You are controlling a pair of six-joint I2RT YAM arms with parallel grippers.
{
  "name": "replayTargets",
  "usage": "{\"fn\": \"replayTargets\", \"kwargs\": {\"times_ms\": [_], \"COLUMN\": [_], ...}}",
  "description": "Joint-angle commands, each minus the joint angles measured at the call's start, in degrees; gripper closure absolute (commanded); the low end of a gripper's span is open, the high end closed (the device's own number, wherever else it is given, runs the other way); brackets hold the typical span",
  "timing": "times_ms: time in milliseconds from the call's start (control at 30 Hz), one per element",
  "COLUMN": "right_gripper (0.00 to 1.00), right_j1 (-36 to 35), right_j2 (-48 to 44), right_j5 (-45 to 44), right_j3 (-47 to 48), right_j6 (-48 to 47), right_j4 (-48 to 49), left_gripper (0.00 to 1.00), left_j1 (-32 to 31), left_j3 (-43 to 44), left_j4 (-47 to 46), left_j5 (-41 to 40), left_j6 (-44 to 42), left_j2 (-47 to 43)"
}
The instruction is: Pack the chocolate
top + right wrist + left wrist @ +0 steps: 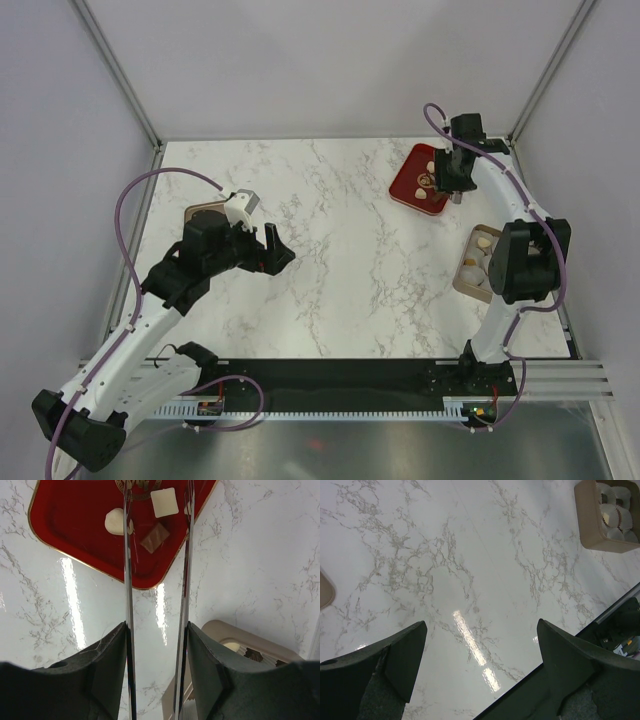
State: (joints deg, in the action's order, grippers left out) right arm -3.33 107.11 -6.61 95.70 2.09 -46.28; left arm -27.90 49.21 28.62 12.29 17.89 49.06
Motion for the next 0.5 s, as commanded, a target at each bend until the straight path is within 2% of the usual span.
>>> {"fn": "replayTargets", "kwargs": {"times_ms": [0, 233, 467], "right_gripper": [0.44, 0.45, 0.52], "right_j1": [-0.01, -0.01, 0.17], "right_j2": [0.73, 2.58, 1.61], "right_j5": [-1.39, 0.37, 1.25], "right_j3": [-0.34, -0.51, -1.74], "right_j6": [-1.56, -1.12, 0.55], "right_j4": [0.23, 0.23, -0.12], "left_gripper": [0.01, 0.01, 0.01], "left_j1": [-0.31, -0.31, -0.31], "left_j3": [0.97, 0.89, 0.89], "left_j4": [-0.58, -0.58, -0.58], "left_j5": [-0.34, -0.43, -0.43], "left_j6": [-1.28, -1.28, -1.28], "left_j2": [-0.37, -0.28, -0.28]}}
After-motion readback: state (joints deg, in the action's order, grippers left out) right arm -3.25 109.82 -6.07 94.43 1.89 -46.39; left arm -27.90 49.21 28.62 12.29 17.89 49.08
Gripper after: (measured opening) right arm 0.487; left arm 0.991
